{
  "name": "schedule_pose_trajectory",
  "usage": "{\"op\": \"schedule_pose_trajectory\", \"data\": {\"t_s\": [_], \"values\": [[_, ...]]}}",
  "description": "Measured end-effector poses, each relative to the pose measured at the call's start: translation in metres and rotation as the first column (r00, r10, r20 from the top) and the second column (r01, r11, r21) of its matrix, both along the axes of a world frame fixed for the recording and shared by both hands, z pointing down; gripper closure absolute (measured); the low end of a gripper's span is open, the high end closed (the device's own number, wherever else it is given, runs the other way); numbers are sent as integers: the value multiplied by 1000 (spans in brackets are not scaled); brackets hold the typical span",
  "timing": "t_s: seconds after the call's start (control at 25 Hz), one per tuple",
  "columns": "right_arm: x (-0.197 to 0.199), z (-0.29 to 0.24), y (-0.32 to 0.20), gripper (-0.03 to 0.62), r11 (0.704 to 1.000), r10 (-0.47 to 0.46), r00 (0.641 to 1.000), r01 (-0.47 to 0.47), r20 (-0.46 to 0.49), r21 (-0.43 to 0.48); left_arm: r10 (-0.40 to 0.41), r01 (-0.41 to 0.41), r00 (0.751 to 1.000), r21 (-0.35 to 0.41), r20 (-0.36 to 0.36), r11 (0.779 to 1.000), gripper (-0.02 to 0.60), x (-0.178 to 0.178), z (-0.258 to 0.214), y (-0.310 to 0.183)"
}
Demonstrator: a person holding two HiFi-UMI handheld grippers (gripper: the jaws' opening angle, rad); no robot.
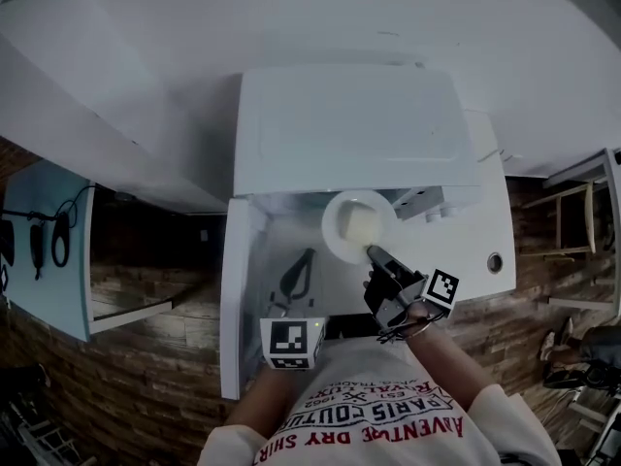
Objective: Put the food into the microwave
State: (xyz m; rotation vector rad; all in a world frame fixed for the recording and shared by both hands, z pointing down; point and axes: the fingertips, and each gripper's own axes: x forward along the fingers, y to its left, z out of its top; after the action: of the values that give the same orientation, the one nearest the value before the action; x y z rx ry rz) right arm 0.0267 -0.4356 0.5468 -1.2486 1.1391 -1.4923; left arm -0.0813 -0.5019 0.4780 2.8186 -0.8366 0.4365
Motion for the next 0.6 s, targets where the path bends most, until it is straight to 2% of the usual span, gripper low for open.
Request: {"op": "schedule_pose_trajectory", "data": {"t_s": [0.32, 0.6], "values": [[17, 39, -28, 572, 996, 58, 998, -59, -18, -64, -11, 11, 1000, -74, 8, 997, 575, 6, 27, -8], [27, 53, -62, 572, 996, 85, 995, -86, -47, -29, -39, 41, 999, -87, 17, 995, 575, 5, 39, -21]]}}
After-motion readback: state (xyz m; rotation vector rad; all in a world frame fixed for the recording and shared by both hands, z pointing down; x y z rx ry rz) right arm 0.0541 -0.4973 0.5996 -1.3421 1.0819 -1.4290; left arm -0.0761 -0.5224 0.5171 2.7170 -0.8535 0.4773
